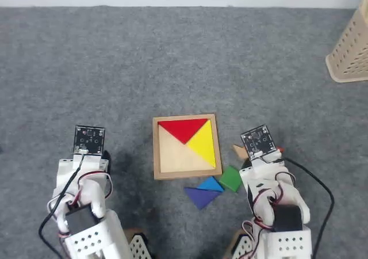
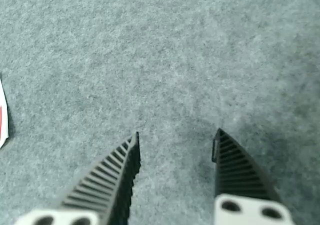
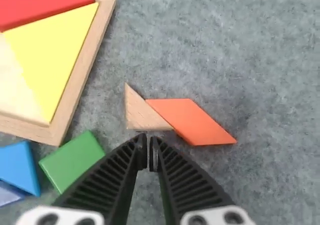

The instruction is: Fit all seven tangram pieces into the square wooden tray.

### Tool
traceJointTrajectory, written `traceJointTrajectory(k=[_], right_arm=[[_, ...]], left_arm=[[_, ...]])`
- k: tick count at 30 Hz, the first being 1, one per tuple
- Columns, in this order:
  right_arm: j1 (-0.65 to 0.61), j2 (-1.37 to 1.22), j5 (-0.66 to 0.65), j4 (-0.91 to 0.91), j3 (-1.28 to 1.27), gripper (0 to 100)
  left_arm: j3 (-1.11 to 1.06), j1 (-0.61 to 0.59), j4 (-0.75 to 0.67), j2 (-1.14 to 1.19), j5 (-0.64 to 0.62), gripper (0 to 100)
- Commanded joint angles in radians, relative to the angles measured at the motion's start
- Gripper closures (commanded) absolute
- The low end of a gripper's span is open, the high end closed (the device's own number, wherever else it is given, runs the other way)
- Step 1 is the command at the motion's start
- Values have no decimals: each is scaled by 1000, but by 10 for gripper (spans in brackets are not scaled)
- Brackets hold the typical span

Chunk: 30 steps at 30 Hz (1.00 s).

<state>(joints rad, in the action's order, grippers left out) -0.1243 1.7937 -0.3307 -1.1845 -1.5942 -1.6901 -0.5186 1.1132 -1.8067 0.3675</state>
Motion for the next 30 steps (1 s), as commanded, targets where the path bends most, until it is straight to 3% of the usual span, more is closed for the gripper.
traceJointTrajectory(k=[1, 7, 10, 14, 19, 26, 30], right_arm=[[8, -45, -58, -16, 91, 939], [13, -334, -72, 21, 295, 929], [7, -538, -68, 27, 436, 929], [13, -785, -68, 19, 603, 924], [8, -1069, -81, -62, 830, 902], [71, -1377, -351, -203, 1080, 787], [113, -1465, -647, -211, 1094, 769]], left_arm=[[5, 15, 29, -9, 6, 781], [5, 21, 97, -12, 8, 781], [5, 3, 26, -12, 9, 781], [4, -109, -54, -11, 9, 782], [4, -140, -57, -9, 8, 782], [4, -141, -34, -9, 8, 782], [4, -140, -34, -9, 8, 782]])
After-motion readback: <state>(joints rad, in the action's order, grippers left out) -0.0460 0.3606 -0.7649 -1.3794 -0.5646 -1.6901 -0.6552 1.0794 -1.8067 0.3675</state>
